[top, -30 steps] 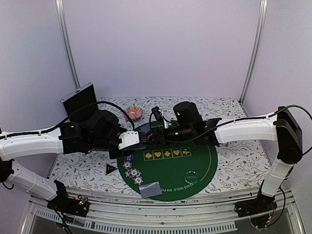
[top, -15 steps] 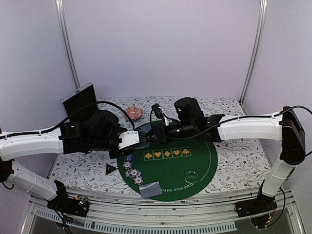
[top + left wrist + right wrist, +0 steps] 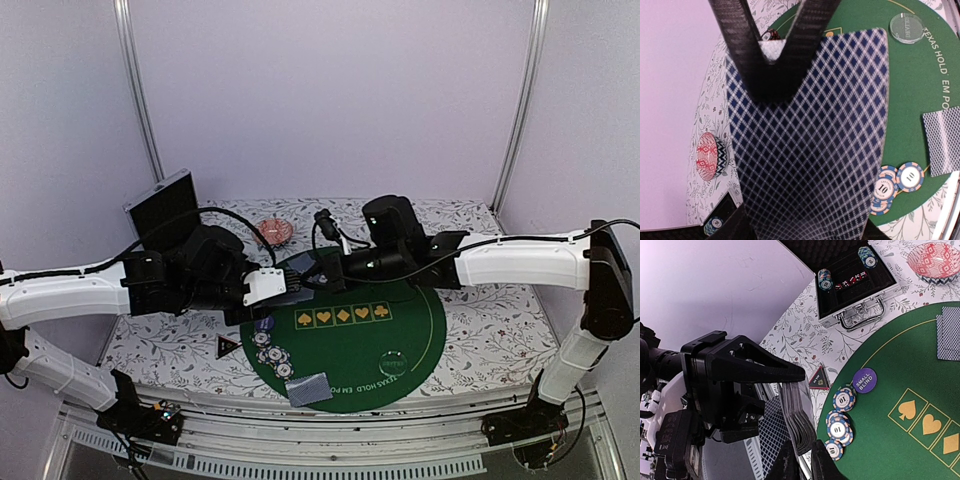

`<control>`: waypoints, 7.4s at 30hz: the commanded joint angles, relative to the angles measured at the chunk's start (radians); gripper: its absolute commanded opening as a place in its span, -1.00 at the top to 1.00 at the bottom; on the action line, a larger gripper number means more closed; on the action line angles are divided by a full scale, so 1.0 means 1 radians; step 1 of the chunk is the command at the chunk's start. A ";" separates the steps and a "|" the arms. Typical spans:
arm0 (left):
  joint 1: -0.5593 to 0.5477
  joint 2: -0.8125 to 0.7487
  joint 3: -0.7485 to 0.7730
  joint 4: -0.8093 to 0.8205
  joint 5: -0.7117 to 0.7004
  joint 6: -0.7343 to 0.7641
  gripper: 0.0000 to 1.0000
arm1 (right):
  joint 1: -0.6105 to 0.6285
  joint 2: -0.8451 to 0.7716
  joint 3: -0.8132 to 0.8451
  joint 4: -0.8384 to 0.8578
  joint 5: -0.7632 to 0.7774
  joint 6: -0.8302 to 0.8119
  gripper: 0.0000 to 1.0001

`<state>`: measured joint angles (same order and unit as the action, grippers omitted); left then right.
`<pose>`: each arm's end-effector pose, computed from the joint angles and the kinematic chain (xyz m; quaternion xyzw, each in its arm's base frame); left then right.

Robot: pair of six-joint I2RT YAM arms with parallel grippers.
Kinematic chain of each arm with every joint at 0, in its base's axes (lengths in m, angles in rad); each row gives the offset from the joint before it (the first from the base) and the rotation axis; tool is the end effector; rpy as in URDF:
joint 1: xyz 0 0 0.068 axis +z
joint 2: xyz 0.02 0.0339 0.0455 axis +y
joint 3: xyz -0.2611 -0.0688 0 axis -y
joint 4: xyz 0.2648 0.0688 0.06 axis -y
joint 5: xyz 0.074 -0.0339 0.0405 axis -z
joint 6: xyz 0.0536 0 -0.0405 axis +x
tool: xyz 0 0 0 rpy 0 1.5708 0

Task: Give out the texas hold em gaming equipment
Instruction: Pick up the poker card from the face-down deck piles, then distribute the poker card in the small blind area, then pick up the poker card from the face-down deck piles.

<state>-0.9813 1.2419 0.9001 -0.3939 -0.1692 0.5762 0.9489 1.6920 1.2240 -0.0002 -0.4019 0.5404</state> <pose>0.1739 -0.2438 0.2433 0.6154 0.6724 -0.0056 0.4113 0.2306 0.3577 0.2511 -0.2717 0.7961 0.4729 0.2622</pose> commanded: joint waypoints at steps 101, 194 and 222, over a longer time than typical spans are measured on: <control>-0.003 -0.008 -0.007 0.011 0.010 0.008 -0.01 | 0.188 0.065 -0.573 0.538 0.104 0.550 0.46; -0.005 0.002 -0.007 0.009 0.021 0.014 -0.01 | -0.006 0.018 0.034 -0.060 -0.015 -0.007 0.31; -0.004 0.004 -0.009 0.008 0.022 0.014 -0.01 | 0.041 0.098 0.138 -0.128 0.008 -0.055 -0.02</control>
<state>-0.9817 1.2457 0.9001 -0.4046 -0.1471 0.5842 0.9859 1.7428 1.3418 -0.1341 -0.4019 0.4820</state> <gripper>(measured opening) 0.509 0.509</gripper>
